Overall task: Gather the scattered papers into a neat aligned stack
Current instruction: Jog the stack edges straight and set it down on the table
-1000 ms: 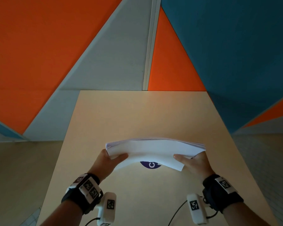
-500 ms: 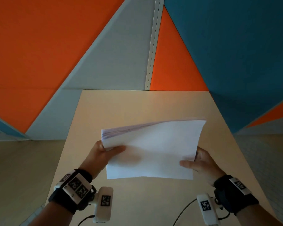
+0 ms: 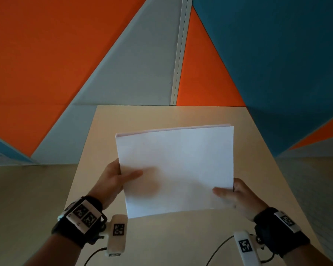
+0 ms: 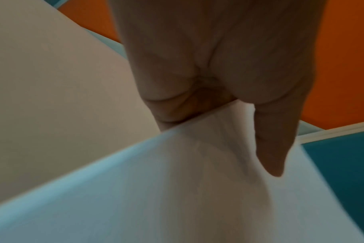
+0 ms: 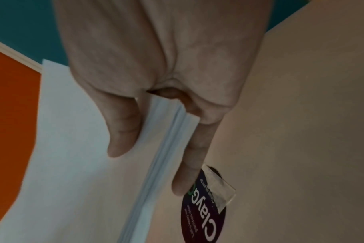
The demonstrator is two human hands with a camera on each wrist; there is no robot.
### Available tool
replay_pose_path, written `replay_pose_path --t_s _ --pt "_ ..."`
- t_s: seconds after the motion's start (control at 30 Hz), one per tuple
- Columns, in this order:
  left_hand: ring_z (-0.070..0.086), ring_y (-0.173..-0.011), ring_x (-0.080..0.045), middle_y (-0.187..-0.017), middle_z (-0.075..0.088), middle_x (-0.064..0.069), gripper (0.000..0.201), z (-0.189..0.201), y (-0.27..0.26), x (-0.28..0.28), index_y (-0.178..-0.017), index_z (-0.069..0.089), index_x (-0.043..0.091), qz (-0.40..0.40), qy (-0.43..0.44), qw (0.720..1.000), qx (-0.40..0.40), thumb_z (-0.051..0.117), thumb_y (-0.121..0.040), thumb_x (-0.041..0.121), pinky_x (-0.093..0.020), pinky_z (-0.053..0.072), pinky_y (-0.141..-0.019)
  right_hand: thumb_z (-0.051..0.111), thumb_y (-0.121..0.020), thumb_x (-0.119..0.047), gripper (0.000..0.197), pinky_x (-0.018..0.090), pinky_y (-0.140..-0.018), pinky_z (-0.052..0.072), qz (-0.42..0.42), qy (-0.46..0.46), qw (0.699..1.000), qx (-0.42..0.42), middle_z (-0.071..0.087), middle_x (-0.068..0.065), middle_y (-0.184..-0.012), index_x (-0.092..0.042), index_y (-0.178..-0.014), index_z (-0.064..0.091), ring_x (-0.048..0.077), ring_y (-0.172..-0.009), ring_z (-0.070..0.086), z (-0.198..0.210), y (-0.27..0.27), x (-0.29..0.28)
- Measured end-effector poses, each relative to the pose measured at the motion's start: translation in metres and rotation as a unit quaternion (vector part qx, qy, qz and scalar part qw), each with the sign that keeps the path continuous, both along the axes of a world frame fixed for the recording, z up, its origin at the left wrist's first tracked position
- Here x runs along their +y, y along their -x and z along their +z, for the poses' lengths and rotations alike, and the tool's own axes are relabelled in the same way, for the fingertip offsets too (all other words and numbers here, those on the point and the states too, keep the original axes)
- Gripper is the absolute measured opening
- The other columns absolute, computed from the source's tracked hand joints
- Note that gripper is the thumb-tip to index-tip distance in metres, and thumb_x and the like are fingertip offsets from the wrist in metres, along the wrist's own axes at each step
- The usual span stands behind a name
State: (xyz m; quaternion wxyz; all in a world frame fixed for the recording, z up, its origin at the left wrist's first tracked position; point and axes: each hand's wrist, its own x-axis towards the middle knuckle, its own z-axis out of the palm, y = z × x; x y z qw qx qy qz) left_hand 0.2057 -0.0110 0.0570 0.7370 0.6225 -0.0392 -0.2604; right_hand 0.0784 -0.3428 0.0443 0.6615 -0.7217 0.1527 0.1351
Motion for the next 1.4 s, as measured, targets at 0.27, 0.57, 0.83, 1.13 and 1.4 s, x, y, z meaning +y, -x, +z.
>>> replay_pose_path --t_s 0.27,0.57,0.83,1.13,1.4 --pt "0.068 -0.103 -0.034 -0.113 0.071 -0.015 0.081 -0.021 0.021 0.008 -0.114 0.067 0.013 -0.063 -0.035 0.996 0.056 0.094 -0.043 0.041 -0.04 0.058 -0.076 0.066 -0.08 -0.035 0.017 0.029 -0.057 0.031 -0.006 0.009 1.0 -0.028 0.065 -0.004 -0.064 -0.024 -0.074 0.077 0.014 -0.057 0.05 0.002 0.005 -0.015" --pt "0.071 -0.097 -0.016 -0.101 0.076 0.005 0.029 -0.029 0.02 -0.02 -0.109 0.066 0.016 0.013 -0.079 0.996 -0.041 0.068 -0.084 0.002 -0.028 0.058 -0.079 0.064 -0.091 -0.004 0.024 0.017 -0.085 0.054 -0.078 0.053 0.991 -0.093 0.076 -0.007 -0.11 -0.014 -0.112 0.071 0.011 -0.105 0.07 -0.015 -0.007 -0.003" --pt "0.067 -0.089 -0.013 -0.095 0.07 0.008 0.02 -0.083 0.043 -0.035 -0.106 0.066 0.02 0.088 -0.271 0.952 -0.113 0.067 -0.088 0.013 -0.033 0.052 -0.081 0.075 -0.083 -0.002 0.019 0.016 -0.072 0.055 -0.155 0.111 0.981 -0.031 0.076 -0.01 -0.088 -0.019 -0.09 0.073 0.021 -0.098 0.072 -0.078 -0.001 0.013" --pt "0.054 -0.052 0.002 -0.054 0.064 0.015 0.02 -0.092 0.047 -0.03 -0.071 0.064 0.031 0.096 -0.281 0.951 -0.089 0.07 -0.086 0.02 -0.018 0.042 -0.055 0.08 -0.077 0.0 0.029 0.014 -0.073 0.05 -0.171 0.114 0.978 -0.016 0.068 -0.004 -0.095 -0.017 -0.096 0.066 0.024 -0.101 0.064 -0.083 0.012 0.009" --pt "0.062 -0.065 0.013 -0.065 0.068 0.02 0.016 -0.095 0.046 -0.026 -0.074 0.064 0.037 0.07 -0.317 0.942 -0.09 0.073 -0.083 0.028 -0.013 0.043 -0.059 0.086 -0.071 -0.006 0.037 0.031 -0.087 0.054 -0.161 0.117 0.979 -0.04 0.074 -0.003 -0.101 -0.014 -0.104 0.071 0.021 -0.105 0.069 -0.078 0.01 0.006"
